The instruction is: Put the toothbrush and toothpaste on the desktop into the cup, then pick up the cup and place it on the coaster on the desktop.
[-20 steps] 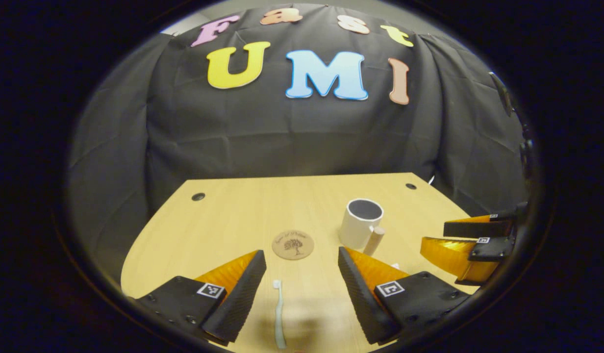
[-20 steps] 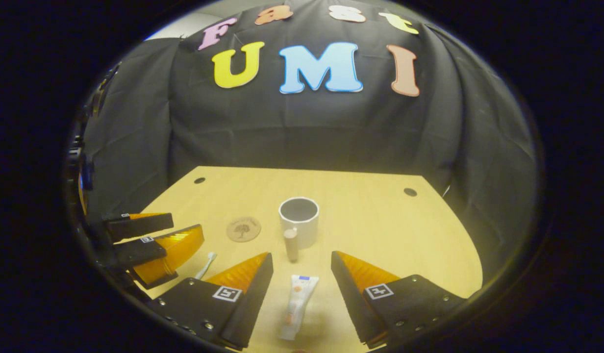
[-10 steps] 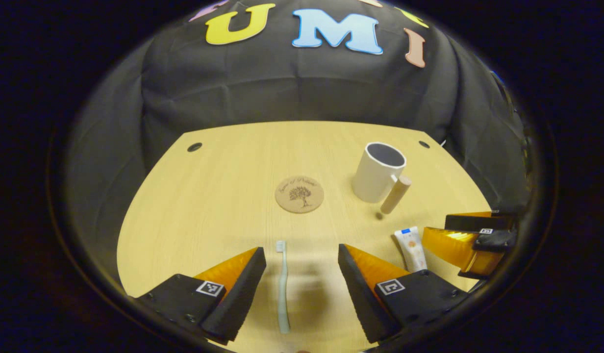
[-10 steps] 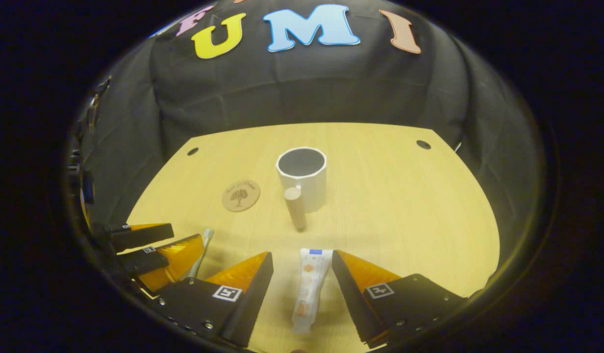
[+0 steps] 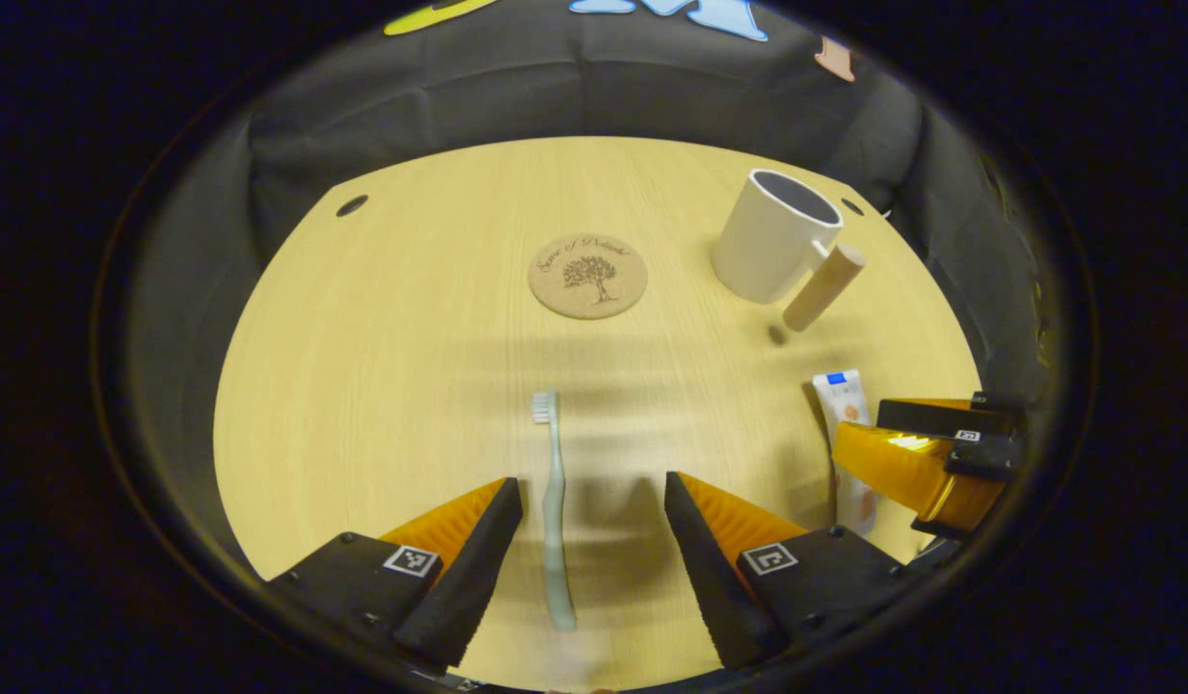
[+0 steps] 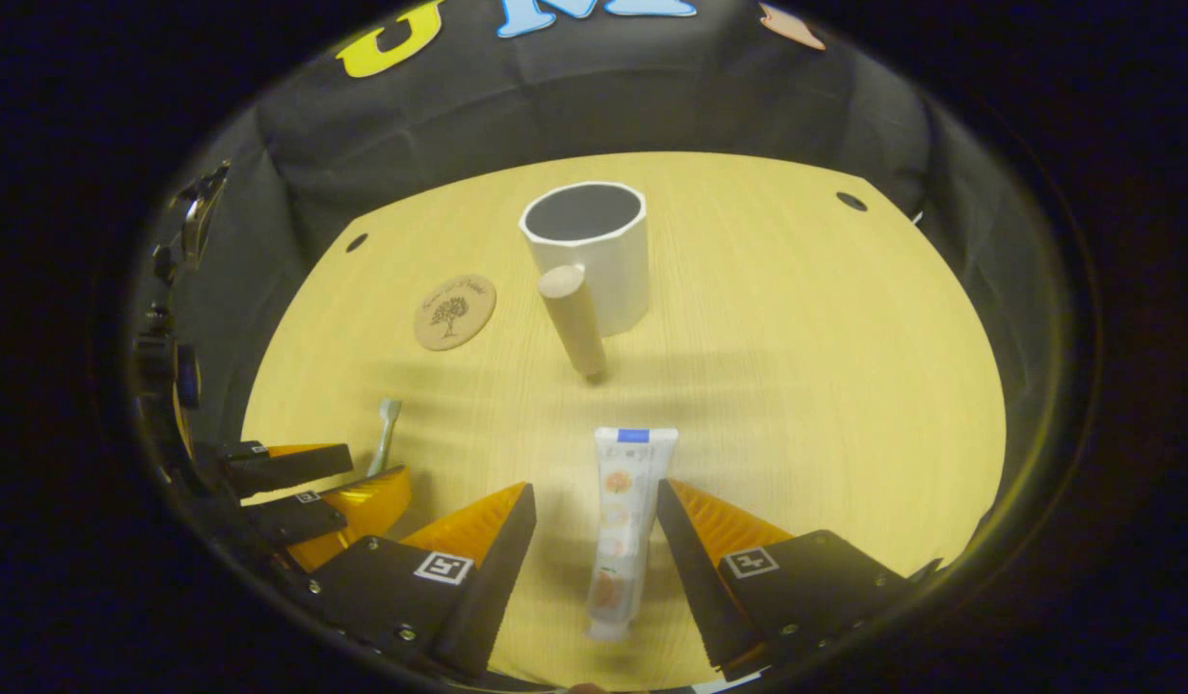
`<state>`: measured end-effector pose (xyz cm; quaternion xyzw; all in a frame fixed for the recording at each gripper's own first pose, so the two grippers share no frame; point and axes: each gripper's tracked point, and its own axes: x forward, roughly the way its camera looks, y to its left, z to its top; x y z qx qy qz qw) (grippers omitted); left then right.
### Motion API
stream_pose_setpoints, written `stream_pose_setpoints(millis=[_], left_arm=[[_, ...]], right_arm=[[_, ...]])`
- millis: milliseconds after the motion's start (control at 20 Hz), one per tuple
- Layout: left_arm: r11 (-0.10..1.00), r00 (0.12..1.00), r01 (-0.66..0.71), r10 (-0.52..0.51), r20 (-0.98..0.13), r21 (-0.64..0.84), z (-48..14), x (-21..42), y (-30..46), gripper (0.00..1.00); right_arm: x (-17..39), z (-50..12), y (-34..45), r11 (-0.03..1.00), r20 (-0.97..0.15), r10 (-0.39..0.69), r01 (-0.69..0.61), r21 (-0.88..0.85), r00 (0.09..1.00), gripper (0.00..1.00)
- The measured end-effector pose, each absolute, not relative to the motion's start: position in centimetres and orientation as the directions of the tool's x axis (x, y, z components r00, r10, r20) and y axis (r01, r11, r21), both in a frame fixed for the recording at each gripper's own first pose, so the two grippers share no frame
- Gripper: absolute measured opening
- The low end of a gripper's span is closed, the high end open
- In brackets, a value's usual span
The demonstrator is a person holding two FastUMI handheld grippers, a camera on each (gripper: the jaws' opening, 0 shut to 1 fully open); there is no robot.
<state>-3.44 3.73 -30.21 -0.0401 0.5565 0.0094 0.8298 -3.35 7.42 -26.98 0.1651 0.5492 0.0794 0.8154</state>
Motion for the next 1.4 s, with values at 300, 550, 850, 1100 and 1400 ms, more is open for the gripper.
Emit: stream_pose_setpoints(millis=[300,550,850,1100,1400], left_arm=[[0.998,0.308,-0.031,-0.042,-0.951,-0.054,-31.6,-3.9,3.5,0.99],[1.000,0.285,-0.014,-0.013,-0.958,-0.018,-32.0,-4.0,4.1,0.96],[1.000,0.289,-0.009,-0.009,-0.957,-0.012,-32.0,-4.0,4.4,0.55],[1.000,0.297,0.013,-0.021,-0.955,-0.019,-32.1,-3.9,4.4,0.19],[0.996,0.300,0.085,-0.038,-0.953,-0.013,-31.9,-3.9,4.5,0.06]], right_arm=[[-3.3,-28.8,7.2,0.942,-0.897,0.293,0.062,0.330,0.330,0.79],[-3.5,-29.9,7.2,0.944,-0.909,0.291,0.066,0.324,0.299,0.79],[-3.9,-30.4,7.0,0.950,-0.914,0.281,0.053,0.309,0.292,0.64],[-4.5,-30.3,6.5,0.950,-0.909,0.297,0.007,0.313,0.293,0.42],[-4.6,-30.1,6.6,0.940,-0.893,0.325,0.000,0.342,0.312,0.23]])
